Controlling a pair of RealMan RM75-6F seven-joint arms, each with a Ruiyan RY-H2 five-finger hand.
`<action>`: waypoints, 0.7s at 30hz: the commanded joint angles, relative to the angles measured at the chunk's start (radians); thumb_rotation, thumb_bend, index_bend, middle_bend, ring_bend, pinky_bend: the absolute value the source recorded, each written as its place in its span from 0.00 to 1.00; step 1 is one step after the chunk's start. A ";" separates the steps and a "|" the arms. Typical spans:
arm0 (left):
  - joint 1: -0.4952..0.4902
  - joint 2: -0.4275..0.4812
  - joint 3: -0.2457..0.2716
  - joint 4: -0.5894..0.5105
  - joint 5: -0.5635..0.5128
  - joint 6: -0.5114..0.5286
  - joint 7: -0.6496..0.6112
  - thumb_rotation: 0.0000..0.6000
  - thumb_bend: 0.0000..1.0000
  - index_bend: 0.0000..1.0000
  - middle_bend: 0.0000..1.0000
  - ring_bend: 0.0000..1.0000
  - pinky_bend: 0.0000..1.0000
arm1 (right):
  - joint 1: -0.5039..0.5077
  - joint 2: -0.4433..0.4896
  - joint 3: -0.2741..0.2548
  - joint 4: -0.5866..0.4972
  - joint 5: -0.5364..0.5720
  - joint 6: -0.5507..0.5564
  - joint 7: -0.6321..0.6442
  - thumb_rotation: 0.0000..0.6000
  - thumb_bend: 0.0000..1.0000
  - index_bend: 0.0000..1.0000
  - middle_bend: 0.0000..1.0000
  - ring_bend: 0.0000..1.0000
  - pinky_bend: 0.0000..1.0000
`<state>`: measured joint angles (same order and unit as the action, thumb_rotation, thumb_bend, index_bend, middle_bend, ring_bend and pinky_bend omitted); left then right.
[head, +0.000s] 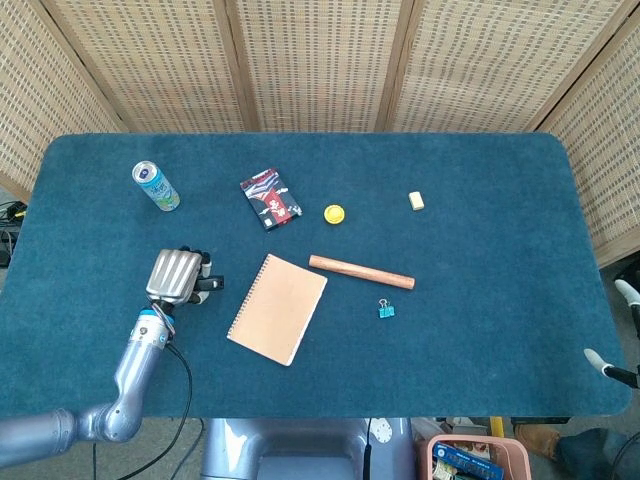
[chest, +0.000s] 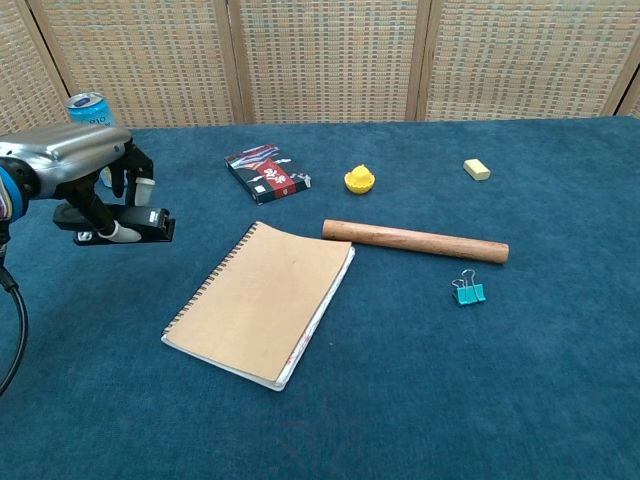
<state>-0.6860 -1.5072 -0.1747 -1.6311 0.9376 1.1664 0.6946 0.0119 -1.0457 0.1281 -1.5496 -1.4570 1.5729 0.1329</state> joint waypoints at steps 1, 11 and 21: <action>-0.023 0.046 0.070 -0.061 0.171 -0.001 0.030 1.00 0.42 0.69 0.54 0.43 0.59 | -0.001 0.001 0.000 -0.001 0.001 0.001 0.001 1.00 0.00 0.00 0.00 0.00 0.00; -0.143 -0.022 0.135 0.017 0.311 -0.181 0.140 1.00 0.42 0.69 0.53 0.43 0.59 | -0.003 0.004 0.002 0.001 0.007 -0.001 0.009 1.00 0.00 0.00 0.00 0.00 0.00; -0.224 -0.142 0.126 0.164 0.360 -0.273 0.124 1.00 0.37 0.69 0.53 0.43 0.58 | -0.003 0.005 0.014 0.014 0.043 -0.017 0.026 1.00 0.00 0.00 0.00 0.00 0.00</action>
<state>-0.8913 -1.6295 -0.0493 -1.4902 1.2727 0.9137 0.8409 0.0088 -1.0401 0.1411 -1.5369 -1.4157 1.5575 0.1575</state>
